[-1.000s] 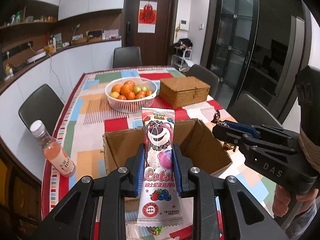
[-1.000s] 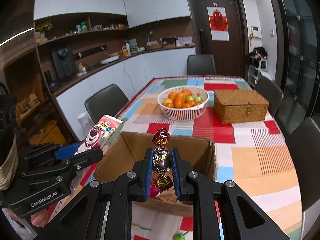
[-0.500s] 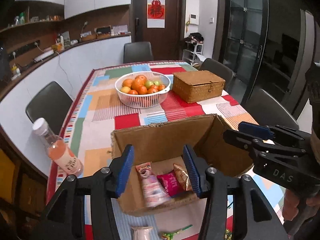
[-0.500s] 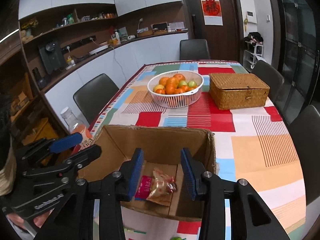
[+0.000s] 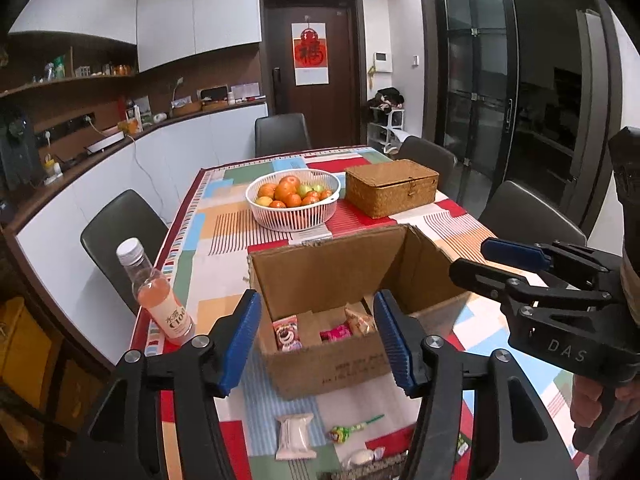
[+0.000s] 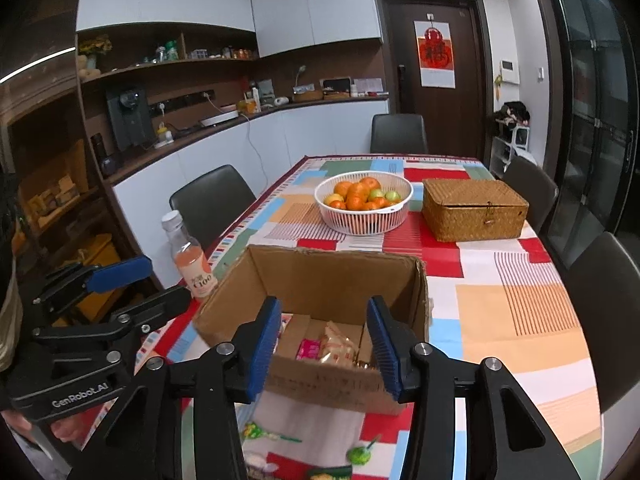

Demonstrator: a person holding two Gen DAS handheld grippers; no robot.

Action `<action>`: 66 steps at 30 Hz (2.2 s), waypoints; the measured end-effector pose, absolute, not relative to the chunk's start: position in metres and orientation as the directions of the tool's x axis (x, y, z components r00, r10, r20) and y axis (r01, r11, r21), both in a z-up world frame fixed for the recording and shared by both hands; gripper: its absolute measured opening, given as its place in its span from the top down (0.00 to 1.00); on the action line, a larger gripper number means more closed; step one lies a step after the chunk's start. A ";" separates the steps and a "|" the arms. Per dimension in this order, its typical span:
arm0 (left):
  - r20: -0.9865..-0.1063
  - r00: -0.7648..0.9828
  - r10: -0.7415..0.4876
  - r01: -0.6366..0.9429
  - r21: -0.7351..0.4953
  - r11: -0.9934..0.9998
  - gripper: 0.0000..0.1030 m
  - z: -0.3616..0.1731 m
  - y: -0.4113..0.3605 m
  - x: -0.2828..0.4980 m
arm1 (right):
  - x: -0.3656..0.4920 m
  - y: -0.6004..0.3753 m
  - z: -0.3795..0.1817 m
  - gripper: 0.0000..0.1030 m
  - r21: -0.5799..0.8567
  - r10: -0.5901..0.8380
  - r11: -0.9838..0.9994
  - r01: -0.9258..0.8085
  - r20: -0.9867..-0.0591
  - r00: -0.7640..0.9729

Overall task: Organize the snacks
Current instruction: 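Move both grippers back to the green lollipops on the table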

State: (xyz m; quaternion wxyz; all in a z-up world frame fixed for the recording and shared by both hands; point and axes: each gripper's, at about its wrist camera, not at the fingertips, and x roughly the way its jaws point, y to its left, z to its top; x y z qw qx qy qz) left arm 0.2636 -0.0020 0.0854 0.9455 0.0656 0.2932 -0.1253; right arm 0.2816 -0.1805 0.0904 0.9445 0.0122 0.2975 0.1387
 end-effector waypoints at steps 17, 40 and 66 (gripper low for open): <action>-0.654 0.737 -0.172 0.300 0.088 0.950 0.40 0.031 -0.007 0.206 | 0.226 -0.189 0.039 0.55 0.073 0.226 0.969 -0.237 -0.654 0.722; -0.819 0.551 -0.157 0.314 0.030 0.949 0.41 -0.069 0.001 0.222 | 0.237 -0.192 -0.050 0.55 0.068 0.149 0.984 -0.166 -0.826 0.544; -0.862 0.446 -0.240 0.338 -0.086 0.937 0.68 -0.122 -0.007 0.285 | 0.281 -0.194 -0.096 0.66 0.105 0.153 0.986 -0.130 -0.876 0.457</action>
